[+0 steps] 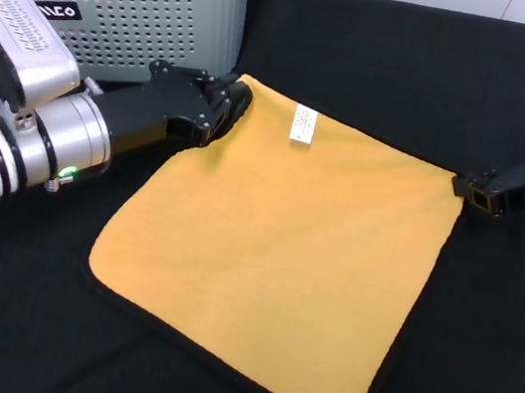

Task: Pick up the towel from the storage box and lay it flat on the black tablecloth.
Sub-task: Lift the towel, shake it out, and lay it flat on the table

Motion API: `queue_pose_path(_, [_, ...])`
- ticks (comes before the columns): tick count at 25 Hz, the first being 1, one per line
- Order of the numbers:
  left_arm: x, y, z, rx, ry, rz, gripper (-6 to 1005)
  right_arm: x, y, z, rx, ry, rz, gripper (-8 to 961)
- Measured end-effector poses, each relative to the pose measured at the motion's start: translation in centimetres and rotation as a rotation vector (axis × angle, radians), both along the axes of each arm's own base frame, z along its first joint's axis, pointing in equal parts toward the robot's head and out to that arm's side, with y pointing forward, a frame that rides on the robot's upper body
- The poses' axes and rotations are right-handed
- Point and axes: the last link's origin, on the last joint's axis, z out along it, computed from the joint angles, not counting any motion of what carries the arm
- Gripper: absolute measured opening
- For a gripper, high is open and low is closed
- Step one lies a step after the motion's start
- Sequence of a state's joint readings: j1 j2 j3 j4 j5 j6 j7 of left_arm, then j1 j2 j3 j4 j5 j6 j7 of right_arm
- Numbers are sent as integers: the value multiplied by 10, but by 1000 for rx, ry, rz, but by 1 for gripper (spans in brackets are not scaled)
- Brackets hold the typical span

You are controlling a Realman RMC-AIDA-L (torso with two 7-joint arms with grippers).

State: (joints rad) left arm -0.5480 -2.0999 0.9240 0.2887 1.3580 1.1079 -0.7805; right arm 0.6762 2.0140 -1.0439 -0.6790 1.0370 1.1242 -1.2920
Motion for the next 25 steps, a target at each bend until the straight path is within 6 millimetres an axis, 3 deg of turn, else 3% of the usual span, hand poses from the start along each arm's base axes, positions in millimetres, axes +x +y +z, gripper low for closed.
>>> queue_pose_path(6, [-5,5,2,85,19,21,42,7,6,-4,42,-21,-28,129])
queue_pose_path(19, [-12,9,-14,87,138,54,42,13,14,-13,93,-61,-43,138])
queue_pose_path(25, [-16,15,-8,131,116,111,68,16,16,-12,120,-72,-42,142])
